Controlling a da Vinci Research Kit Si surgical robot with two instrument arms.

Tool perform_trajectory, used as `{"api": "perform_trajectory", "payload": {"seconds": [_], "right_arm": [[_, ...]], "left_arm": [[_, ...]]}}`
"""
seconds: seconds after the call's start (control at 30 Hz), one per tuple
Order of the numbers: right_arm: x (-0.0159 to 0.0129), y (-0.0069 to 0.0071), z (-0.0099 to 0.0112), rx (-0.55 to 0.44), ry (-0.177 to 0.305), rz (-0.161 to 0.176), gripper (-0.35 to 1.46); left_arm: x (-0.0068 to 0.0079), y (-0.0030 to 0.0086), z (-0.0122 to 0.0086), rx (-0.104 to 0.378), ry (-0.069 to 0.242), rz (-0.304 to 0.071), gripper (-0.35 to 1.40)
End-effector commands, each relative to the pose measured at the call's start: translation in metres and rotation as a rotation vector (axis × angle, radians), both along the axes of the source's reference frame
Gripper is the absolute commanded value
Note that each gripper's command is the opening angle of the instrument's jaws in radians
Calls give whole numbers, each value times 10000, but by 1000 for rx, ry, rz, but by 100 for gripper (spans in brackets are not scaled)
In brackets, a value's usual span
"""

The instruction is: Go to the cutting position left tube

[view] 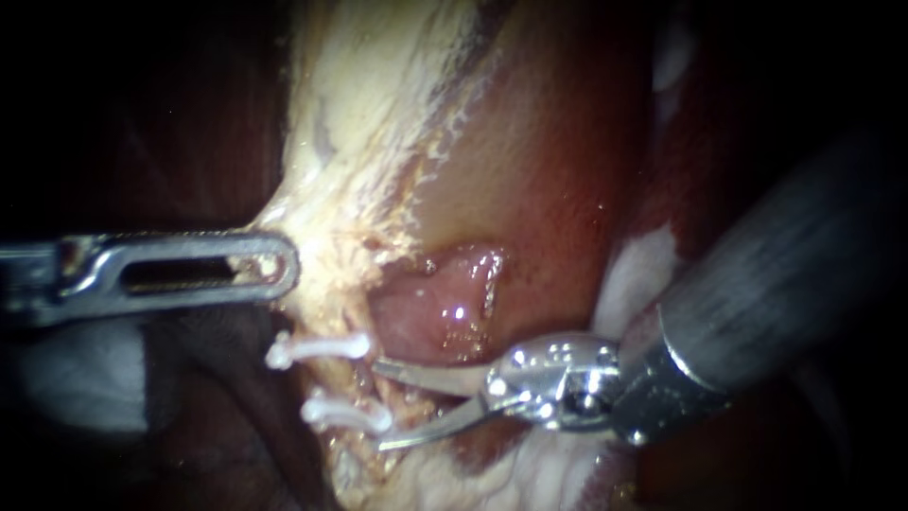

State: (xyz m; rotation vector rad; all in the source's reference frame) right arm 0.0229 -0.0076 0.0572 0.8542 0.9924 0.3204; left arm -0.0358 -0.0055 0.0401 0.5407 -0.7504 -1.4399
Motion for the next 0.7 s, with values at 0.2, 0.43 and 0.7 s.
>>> {"api": "perform_trajectory", "payload": {"seconds": [0.2, 0.43, 0.7], "right_arm": [[12, -5, 11, 15, 4, -8, 143], [20, -4, 19, 12, 4, -8, 143], [27, -1, 24, 12, 3, -5, 143]], "left_arm": [[-1, -1, -2, -3, 2, -5, -35], [-3, -3, -6, 0, -2, -3, -35], [-5, -6, -11, 4, -5, -8, -35]]}}
